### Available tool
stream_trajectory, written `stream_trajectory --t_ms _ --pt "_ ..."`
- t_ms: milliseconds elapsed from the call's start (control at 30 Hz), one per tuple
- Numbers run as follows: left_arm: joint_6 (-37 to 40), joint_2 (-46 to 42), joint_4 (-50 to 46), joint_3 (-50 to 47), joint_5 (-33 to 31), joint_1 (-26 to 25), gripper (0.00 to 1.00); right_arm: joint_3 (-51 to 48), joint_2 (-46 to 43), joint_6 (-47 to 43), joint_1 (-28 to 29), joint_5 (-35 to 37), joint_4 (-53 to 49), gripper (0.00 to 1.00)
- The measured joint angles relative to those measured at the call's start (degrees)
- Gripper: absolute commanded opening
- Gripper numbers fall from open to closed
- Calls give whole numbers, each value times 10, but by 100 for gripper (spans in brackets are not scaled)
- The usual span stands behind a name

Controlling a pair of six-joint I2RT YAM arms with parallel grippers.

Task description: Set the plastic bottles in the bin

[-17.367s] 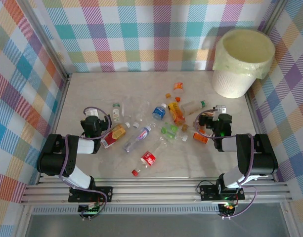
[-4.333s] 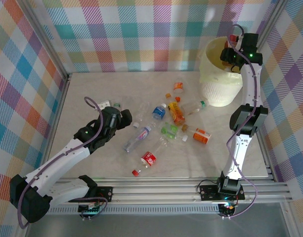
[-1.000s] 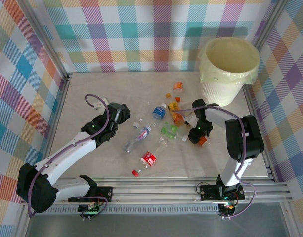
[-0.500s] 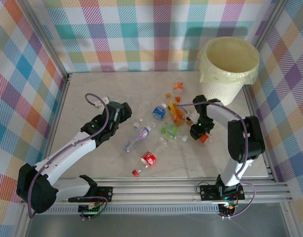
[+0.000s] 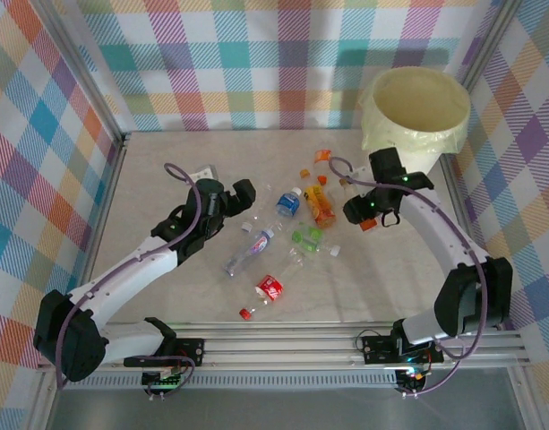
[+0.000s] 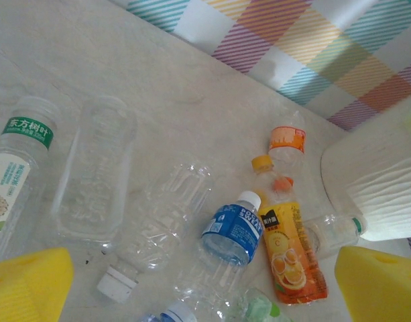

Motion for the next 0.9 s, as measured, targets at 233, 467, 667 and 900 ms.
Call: stream_trajectory --t_ms 233,467,667,900 --pt "-1 0 13 0 16 0 100 48 -36 38 -21 -86 100 32" --pt "-3 -1 12 0 16 0 100 116 -26 94 -58 -121 194 31" --pt "-5 -16 10 0 13 0 100 221 36 142 -111 -134 230 32" --pt "-9 -42 9 -9 7 0 100 331 124 191 -165 -127 236 34"
